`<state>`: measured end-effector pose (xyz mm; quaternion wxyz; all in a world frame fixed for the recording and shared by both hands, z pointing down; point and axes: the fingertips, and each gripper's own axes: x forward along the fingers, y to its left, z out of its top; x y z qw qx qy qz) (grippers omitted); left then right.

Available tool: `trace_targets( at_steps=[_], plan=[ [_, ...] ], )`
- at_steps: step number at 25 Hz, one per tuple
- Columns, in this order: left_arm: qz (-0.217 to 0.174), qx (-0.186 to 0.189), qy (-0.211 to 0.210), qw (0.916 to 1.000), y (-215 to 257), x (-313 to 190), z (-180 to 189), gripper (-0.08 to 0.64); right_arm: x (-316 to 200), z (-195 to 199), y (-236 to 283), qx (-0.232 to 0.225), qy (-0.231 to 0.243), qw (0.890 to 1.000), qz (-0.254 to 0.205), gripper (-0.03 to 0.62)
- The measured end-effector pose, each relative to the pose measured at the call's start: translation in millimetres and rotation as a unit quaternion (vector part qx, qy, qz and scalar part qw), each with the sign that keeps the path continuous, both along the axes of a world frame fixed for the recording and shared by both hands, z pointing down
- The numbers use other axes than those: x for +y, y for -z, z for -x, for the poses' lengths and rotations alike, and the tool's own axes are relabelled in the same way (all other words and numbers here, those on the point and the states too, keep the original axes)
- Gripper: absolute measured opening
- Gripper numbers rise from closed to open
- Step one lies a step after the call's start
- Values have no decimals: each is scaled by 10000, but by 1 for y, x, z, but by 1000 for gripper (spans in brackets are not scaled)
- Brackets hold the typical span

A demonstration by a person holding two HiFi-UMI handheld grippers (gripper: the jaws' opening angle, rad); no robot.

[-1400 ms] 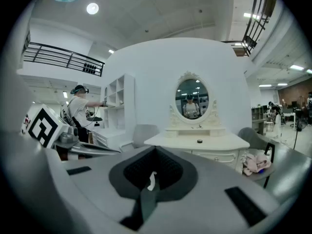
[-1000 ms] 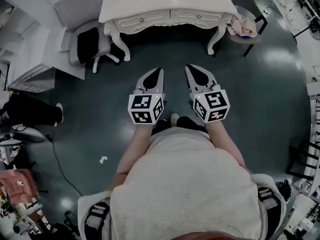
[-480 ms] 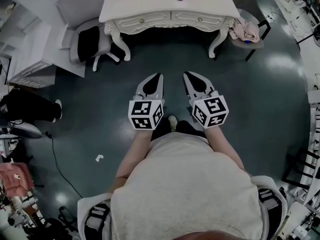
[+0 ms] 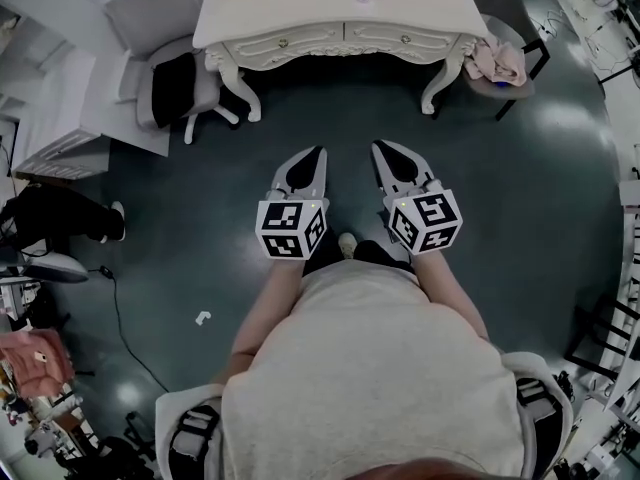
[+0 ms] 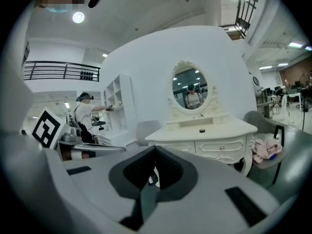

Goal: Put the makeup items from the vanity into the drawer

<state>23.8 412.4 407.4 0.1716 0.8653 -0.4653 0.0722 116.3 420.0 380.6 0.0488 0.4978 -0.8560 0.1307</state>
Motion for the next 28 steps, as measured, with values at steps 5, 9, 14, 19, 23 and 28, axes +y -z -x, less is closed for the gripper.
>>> trace_targets(
  at_steps=[5,9,14,19,23,28],
  plan=[
    [75,7,-134,9999,-11,-60,8,9,-52,9,-11,20,-93,9999,70,8],
    [194,96,-213,9995,-13,-117,23,9,-113,21,-7,125,-167,9998,27,8],
    [215,207,-236,9993,-6,-195,52,9,-193,48,8,77,-211,9997,-90,8],
    [47,226,-419,9989,6,-256,62,9,-244,63,15,112,-404,9989,-190,8],
    [52,259,-608,9978,4,-283,64,9,-267,66,15,108,-587,9981,-179,8],
    [272,289,-789,9961,-9,-294,62,9,-281,64,6,195,-705,9973,-15,8]
  ],
)
